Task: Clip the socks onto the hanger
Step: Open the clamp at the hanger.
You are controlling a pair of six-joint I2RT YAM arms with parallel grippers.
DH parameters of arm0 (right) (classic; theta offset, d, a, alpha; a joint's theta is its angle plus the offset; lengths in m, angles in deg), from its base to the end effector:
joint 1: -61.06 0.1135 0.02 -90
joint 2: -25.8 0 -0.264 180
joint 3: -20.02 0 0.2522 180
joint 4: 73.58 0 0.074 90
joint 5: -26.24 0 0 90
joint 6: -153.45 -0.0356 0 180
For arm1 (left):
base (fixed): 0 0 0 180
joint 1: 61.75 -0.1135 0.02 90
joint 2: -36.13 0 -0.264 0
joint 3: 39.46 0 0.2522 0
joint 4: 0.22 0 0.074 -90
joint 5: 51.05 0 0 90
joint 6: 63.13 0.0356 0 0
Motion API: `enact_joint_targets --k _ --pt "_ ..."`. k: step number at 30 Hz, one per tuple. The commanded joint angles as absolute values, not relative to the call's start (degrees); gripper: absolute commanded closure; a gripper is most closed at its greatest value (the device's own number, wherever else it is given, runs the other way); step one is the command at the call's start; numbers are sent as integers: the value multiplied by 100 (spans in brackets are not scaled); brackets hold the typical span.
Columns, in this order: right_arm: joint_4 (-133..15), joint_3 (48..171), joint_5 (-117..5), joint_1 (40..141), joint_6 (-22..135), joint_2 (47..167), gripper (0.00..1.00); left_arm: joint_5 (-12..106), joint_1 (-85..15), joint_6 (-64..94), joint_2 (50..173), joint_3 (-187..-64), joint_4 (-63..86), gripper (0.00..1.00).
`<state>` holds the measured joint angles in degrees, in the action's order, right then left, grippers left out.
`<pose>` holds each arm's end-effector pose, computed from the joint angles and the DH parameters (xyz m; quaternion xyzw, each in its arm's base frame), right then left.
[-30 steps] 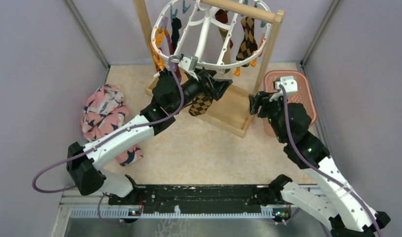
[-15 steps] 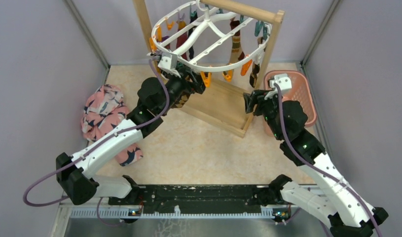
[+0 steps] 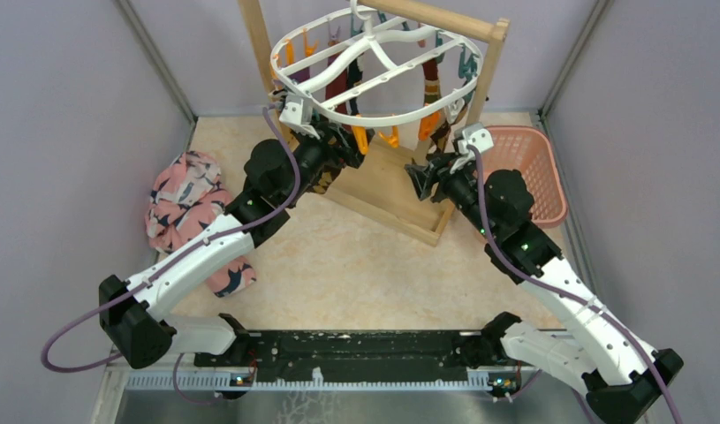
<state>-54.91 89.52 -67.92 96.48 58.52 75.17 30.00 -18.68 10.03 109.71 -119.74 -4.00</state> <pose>0.1599 0.1105 0.4034 -0.1584 0.6799 0.2230 0.6804 0.2253 -0.2030 0.4160 0.0863 0.6346 -0.3394 0.6889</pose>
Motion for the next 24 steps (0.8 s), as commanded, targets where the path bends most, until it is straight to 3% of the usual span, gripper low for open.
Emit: enact_joint_targets --k 1,12,24 --pt "-6604 8965 -5700 9603 5946 7534 48 3079 -1885 965 10841 -11917 -483 7" --pt "-7116 9331 -5058 9608 6038 7930 45 3115 -1907 930 10822 -11862 -509 7" --pt "-7108 9668 -5160 9603 6510 7933 41 3141 -1951 930 10806 -11834 -500 7"
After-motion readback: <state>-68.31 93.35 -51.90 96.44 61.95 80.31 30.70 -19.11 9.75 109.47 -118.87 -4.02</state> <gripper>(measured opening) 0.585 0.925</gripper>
